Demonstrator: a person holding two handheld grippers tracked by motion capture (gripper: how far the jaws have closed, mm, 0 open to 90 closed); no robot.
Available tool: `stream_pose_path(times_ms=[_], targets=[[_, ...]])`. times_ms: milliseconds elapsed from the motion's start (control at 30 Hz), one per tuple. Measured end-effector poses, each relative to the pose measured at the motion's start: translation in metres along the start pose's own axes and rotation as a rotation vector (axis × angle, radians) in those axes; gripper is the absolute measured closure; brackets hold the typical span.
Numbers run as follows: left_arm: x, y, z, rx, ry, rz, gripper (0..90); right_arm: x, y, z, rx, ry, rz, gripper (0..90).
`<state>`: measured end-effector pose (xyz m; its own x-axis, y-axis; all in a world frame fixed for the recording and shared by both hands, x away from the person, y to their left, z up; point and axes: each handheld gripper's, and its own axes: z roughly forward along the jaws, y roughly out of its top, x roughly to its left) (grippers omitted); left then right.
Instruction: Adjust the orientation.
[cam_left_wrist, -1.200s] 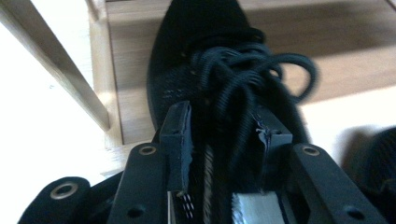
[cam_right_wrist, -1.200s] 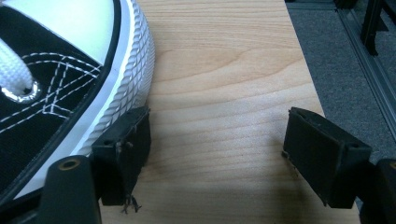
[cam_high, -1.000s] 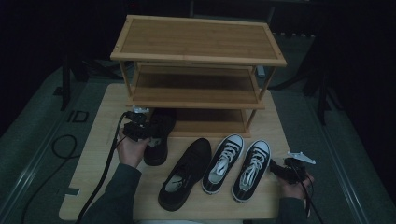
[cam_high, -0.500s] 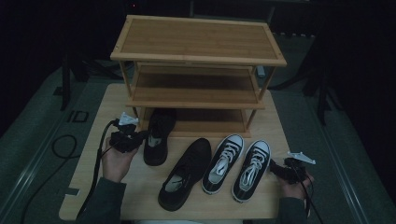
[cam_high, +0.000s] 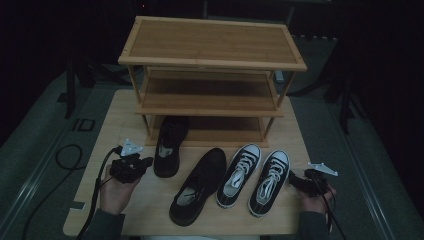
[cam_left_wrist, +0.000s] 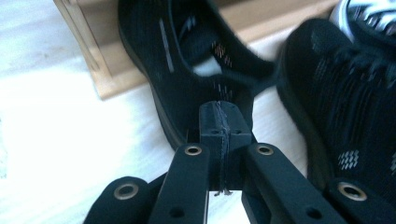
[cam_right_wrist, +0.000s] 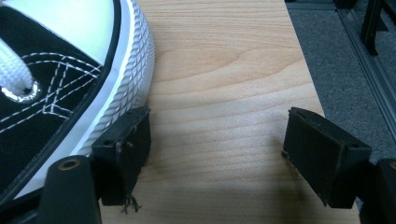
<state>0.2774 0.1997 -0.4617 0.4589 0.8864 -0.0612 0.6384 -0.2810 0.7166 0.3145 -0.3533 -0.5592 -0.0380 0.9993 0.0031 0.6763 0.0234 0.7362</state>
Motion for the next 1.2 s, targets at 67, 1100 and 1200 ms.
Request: stream_pose_path(times_ms=[67,1100,1200], targets=[[-0.002,-0.005,0.004,0.020,0.000,0.007,89.8,0.000,0.000,0.000,0.000,0.000,0.000,22.9],[-0.026,-0.028,0.050,0.161,-0.067,0.075,89.7,0.000,0.000,0.000,0.000,0.001,0.000,22.9],[-0.026,-0.029,0.052,0.168,-0.064,0.079,89.7,0.000,0.000,0.000,0.000,0.000,0.000,22.9]])
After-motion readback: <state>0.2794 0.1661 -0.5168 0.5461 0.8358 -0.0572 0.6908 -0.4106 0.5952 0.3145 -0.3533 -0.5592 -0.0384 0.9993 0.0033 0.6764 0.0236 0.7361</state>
